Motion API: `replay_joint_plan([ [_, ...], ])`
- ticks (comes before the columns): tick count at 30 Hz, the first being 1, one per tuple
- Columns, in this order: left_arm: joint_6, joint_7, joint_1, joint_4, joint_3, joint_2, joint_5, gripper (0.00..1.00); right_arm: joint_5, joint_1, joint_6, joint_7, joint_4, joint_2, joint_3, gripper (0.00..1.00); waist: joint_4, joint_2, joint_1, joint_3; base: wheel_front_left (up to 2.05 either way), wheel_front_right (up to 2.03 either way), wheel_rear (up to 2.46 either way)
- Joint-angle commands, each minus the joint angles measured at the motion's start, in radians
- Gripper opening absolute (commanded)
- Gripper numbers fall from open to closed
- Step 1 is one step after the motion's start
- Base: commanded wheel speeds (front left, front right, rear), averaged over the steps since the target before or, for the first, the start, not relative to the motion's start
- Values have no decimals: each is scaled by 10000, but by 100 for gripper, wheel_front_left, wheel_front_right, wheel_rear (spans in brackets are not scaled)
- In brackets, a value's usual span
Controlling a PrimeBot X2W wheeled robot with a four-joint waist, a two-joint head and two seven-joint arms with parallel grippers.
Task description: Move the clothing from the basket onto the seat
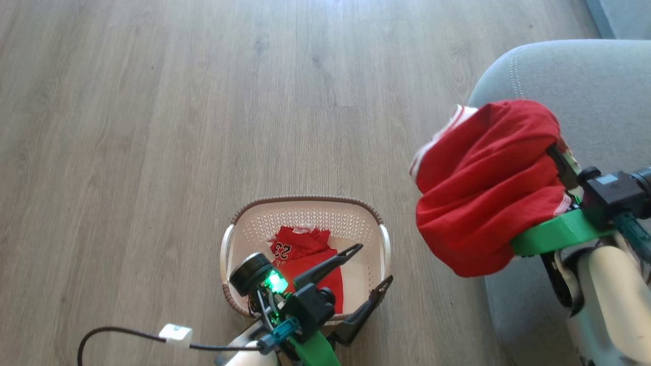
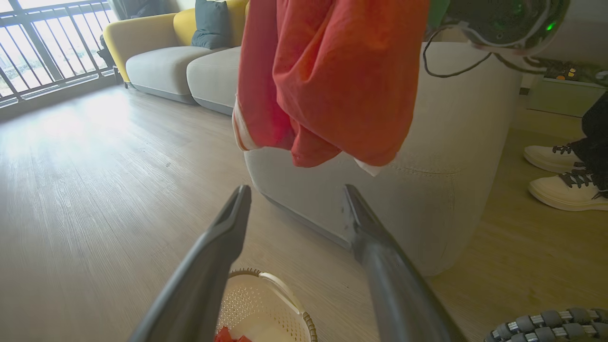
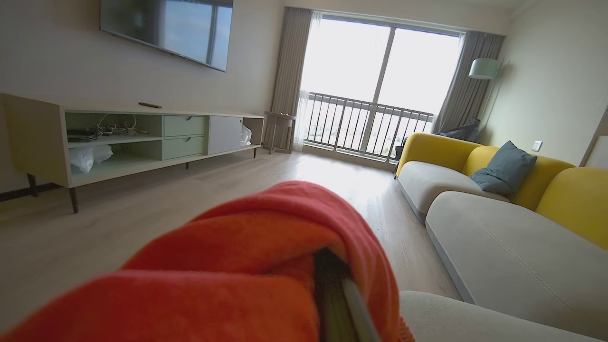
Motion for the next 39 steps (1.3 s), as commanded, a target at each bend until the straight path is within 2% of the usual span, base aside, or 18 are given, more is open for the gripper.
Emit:
replay_joint_plan([
  [1, -3, -47, -135, -256, 432, -65, -49, 100, -25, -195, -4, -23, -421, 101, 34, 0, -24, 0, 0, -25, 0, 0, 0],
  [11, -33, -47, -40, -161, 342, -9, -13, 100, -79, -41, -4, -23, -561, 163, -233, 0, -276, 0, 0, -70, 0, 0, 0],
  [20, -35, -47, -12, -246, 194, 54, 24, 100, -147, -70, -4, -23, -706, 100, -644, 0, -991, 0, 0, 29, 0, 0, 0],
  [32, -36, -47, -242, -565, -44, 147, 106, 100, -280, 63, -4, -23, -1125, 94, -1431, 0, -2813, 0, 0, 636, 0, 0, 0],
  [39, -36, -47, -348, -687, -144, 295, 115, 100, -394, 440, -4, -23, -1406, 311, -2152, 0, -3893, 0, 0, 871, 0, 0, 0],
])
